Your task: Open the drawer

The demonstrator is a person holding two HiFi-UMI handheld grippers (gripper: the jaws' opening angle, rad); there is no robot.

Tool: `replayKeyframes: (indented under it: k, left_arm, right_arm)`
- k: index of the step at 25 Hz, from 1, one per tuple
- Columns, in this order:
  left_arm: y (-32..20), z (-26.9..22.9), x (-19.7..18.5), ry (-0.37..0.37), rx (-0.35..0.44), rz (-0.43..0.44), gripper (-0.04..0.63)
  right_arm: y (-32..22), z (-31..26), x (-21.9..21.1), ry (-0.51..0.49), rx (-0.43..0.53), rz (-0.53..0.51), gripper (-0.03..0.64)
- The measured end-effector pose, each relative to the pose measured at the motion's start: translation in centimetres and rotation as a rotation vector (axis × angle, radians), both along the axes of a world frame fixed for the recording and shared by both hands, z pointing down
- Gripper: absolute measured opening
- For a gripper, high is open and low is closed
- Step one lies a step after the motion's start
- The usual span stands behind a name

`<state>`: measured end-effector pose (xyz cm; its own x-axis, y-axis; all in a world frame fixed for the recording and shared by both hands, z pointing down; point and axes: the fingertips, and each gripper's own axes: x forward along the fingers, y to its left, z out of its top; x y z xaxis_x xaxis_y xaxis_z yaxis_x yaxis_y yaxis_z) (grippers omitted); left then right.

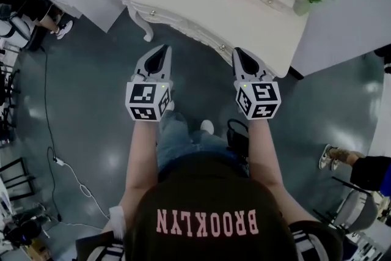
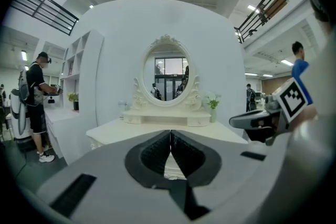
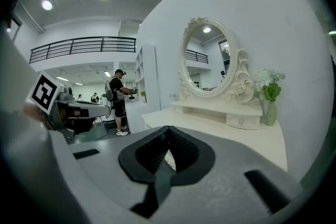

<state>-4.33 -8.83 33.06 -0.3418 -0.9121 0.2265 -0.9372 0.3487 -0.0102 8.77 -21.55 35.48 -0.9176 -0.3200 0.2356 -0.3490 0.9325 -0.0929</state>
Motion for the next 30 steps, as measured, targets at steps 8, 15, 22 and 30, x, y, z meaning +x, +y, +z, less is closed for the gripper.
replayKeyframes:
  k: [8, 15, 22, 30]
  left_arm:
    - [-6.5, 1.0, -2.9, 0.020, -0.014, 0.223, 0.005]
    - [-10.8, 2.0, -5.1, 0.006, -0.044, 0.420, 0.005]
    - [-11.9, 4.6, -7.6, 0.062, -0.078, 0.521, 0.005]
    - [-13.1, 7.9, -9.2, 0.118, -0.120, 0.604, 0.005]
  right_arm:
    - [-2.3, 0.6, -0.7, 0.042, -0.002, 0.186, -0.002]
    - [-3.3, 2.1, -1.9, 0.061, -0.029, 0.368, -0.002]
    - [-2.5, 4.4, -3.3, 0.102, -0.067, 0.460, -0.002]
    - [-2.2, 8.7, -4.4, 0.116, -0.140, 0.578, -0.002]
